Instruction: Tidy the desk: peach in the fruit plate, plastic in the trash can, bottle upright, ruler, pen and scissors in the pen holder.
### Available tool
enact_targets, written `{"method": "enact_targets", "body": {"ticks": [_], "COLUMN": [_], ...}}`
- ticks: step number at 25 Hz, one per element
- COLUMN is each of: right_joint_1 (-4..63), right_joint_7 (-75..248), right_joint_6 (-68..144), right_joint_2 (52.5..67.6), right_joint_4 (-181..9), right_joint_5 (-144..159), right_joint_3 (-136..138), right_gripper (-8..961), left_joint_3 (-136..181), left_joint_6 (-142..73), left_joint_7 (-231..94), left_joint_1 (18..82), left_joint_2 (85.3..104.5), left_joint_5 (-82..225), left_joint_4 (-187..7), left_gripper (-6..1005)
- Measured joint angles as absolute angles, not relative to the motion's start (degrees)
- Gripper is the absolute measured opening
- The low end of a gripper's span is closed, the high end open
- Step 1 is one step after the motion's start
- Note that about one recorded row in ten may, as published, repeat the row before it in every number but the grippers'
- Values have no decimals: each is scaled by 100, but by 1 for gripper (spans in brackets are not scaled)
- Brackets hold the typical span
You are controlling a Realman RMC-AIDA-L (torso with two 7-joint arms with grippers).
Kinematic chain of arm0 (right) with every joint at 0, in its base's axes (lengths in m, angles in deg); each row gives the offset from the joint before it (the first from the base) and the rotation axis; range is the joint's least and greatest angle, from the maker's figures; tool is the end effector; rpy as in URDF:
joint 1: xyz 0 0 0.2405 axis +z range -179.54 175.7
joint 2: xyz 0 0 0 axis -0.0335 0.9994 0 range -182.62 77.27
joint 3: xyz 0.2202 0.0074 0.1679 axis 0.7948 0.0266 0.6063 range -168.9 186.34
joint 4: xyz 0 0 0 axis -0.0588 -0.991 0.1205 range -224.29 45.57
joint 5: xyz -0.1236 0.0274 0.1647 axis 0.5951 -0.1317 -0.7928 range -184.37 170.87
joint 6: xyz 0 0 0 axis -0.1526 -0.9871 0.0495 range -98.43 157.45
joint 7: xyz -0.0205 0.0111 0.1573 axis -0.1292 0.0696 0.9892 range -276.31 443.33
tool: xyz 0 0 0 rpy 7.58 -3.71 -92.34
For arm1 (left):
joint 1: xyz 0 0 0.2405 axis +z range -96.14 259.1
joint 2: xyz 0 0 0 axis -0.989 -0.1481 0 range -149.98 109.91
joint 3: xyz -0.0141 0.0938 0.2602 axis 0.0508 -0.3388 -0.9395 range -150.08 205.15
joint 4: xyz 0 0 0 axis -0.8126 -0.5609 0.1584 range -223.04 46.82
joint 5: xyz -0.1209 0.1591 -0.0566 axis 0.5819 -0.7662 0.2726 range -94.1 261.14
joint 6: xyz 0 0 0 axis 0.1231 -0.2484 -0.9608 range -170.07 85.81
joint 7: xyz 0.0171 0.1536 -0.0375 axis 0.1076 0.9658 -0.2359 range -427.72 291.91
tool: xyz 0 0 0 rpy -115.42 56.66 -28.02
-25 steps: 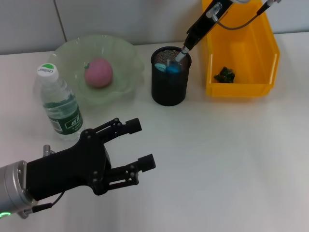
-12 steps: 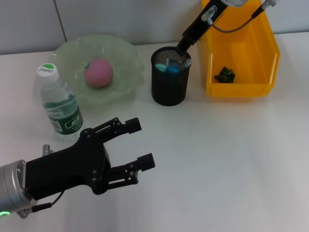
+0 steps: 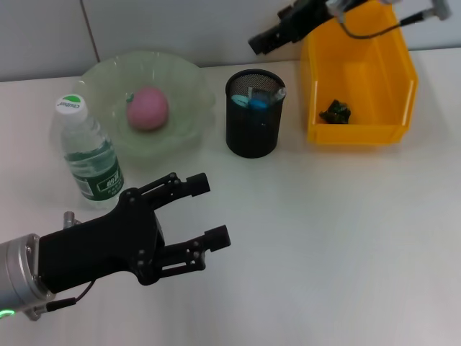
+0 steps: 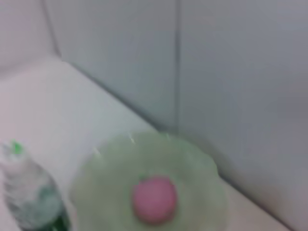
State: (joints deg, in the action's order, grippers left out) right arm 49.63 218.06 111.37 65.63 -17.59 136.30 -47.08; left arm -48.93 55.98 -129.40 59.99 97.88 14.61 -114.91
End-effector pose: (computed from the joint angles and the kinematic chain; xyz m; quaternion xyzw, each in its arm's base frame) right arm 0.1053 0.4568 0.0381 -0.9369 0.2356 0.0204 0.2575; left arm -0.2338 0.2691 -0.0530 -0.8863 -0.1333 -0.4413 0.0435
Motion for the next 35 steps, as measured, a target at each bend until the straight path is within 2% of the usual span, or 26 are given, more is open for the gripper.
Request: {"method": "enact_targets", "body": {"ticks": [3,10,14,18,23,25,31,35], "right_joint_1": [4066,2168,1657,1608,1642,1648,1839,1960], "right_joint_7": [21241,18802,17557,16932,16317,16082,15418,15113], "right_joint_6": [11092,11387,12121,13026,13479,13478,13308,13022], "right_joint_2": [6602,6598,6560,6493,6289,6256,6257,6344], "right_joint_4": [-1129,-1414,-2328,-3300,-4460,-4780,-5650,-5920], "right_joint_5": [12241,8875,7882,7882,8273,8446,8963,9404], "right_joint_3": [-4668,-4579,-4443,-3978,-3846,-3843,-3846,-3881], "right_gripper": [767,766,767,766,766,767,767,767], "left_joint_3": [-4892,-4893,-4889,-4856,-4830,-4824,-4822,-4815], "left_joint_6": [5553,5469,5423,5384,5297,5270,5073,4977], "left_joint_7": [-12943,-12943,-12943,-12963,-13040,-13027,-12966,-12964], "left_joint_1": [5978,5874,5827,5736,5643,5638,5608,5581], "left_joint_2": [9738,9680,9676,9642,9573,9552,9514,9555], "left_joint_5": [1453,1153,1006,817,640,623,466,182], "left_joint_4": [-11491,-11494,-11504,-11531,-11535,-11539,-11498,-11486], "left_gripper": [836,837,838,839,843,844,844,844]}}
